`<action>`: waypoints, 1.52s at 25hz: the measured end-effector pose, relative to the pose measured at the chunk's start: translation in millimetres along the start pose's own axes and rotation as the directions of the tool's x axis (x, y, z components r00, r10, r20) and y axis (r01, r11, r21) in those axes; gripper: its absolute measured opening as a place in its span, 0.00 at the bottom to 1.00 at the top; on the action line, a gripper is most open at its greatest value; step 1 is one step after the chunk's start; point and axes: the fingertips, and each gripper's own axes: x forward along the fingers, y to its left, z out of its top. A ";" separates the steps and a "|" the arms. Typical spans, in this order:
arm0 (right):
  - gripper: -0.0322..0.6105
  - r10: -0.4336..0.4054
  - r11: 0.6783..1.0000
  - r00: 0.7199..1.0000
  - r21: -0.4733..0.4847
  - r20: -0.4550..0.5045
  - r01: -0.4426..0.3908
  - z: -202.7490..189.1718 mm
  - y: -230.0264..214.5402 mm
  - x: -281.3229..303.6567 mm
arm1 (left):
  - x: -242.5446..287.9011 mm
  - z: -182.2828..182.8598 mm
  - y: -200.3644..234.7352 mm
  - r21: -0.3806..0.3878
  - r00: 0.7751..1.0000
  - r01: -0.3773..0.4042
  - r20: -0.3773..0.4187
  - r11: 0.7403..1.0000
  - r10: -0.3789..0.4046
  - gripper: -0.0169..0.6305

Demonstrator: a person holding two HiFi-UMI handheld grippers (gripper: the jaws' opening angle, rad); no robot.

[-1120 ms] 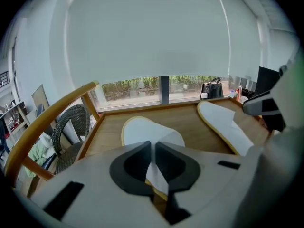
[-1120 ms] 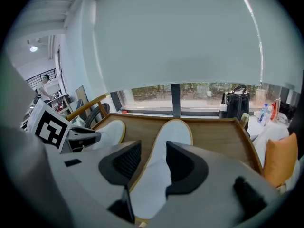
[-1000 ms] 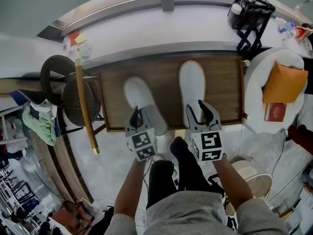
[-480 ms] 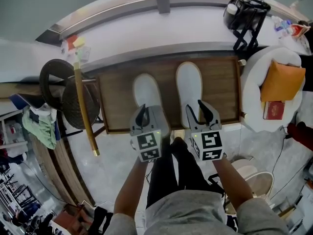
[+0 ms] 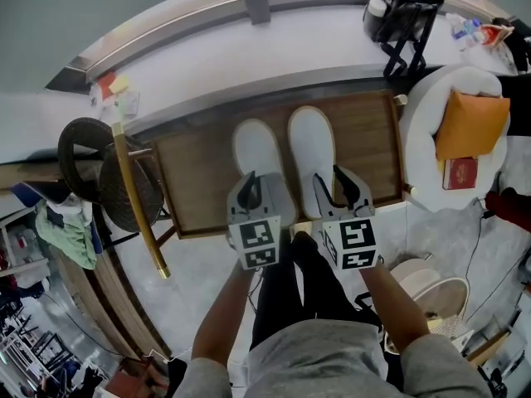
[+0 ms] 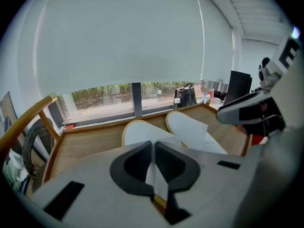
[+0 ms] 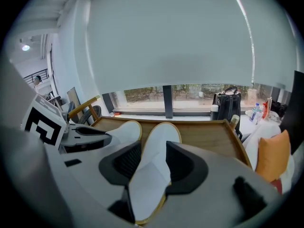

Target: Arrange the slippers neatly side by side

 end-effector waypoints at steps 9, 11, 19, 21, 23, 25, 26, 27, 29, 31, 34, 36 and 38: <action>0.32 -0.011 1.000 1.000 0.008 -0.019 0.011 -3.9 1.7 6.3 | 8.1 0.8 -12.6 0.060 0.997 0.080 0.000 0.995 -0.080 0.08; 0.32 -0.012 1.000 1.000 0.004 -0.020 0.012 -3.0 1.0 7.4 | 10.5 0.0 -12.5 0.081 0.996 0.088 -0.002 0.993 -0.088 0.08; 0.32 -0.024 1.000 0.999 0.000 -0.023 0.024 -3.1 -5.1 4.4 | 15.3 -8.6 -15.1 0.016 0.990 0.137 -0.045 0.990 -0.136 0.17; 0.32 -0.025 1.000 1.000 -0.002 -0.018 0.025 -1.0 -5.2 1.3 | 14.6 -10.7 -18.7 -0.027 0.984 0.169 -0.056 0.985 -0.171 0.30; 0.32 -0.014 1.000 1.000 -0.003 -0.008 0.014 3.2 -3.5 -4.5 | 10.4 -10.5 -21.7 -0.044 0.980 0.188 -0.062 0.981 -0.191 0.36; 0.32 0.025 1.000 1.000 -0.014 0.000 -0.025 8.8 2.7 -11.9 | 1.6 -10.9 -22.0 -0.045 0.978 0.193 -0.071 0.980 -0.195 0.37; 0.32 0.051 0.998 0.999 -0.027 0.005 -0.051 12.5 6.4 -15.5 | -3.8 -11.1 -20.3 -0.044 0.979 0.189 -0.074 0.981 -0.192 0.38; 0.32 0.074 0.996 0.997 -0.046 0.011 -0.074 17.6 9.3 -19.0 | -9.1 -10.4 -16.9 -0.042 0.980 0.181 -0.072 0.983 -0.184 0.38; 0.31 0.118 0.989 0.993 -0.091 0.033 -0.114 30.7 11.9 -27.5 | -20.3 -5.7 -7.1 -0.038 0.987 0.150 -0.049 0.988 -0.151 0.38; 0.29 0.154 0.982 0.987 -0.121 0.049 -0.148 40.3 11.2 -44.2 | -38.2 -1.9 1.0 -0.038 0.994 0.111 -0.020 0.993 -0.112 0.38; 0.23 0.186 0.975 0.980 -0.138 0.072 -0.175 52.4 4.2 -82.5 | -78.7 6.6 5.7 -0.043 0.997 0.076 0.014 0.996 -0.075 0.38; 0.18 0.175 0.975 0.980 -0.153 0.095 -0.160 63.0 -6.9 -107.5 | -102.6 19.5 6.3 -0.035 0.996 0.075 0.051 0.997 -0.073 0.38; 0.14 0.155 0.976 0.981 -0.173 0.116 -0.133 70.3 -18.3 -131.1 | -125.0 32.0 6.0 -0.022 0.993 0.070 0.092 0.997 -0.068 0.35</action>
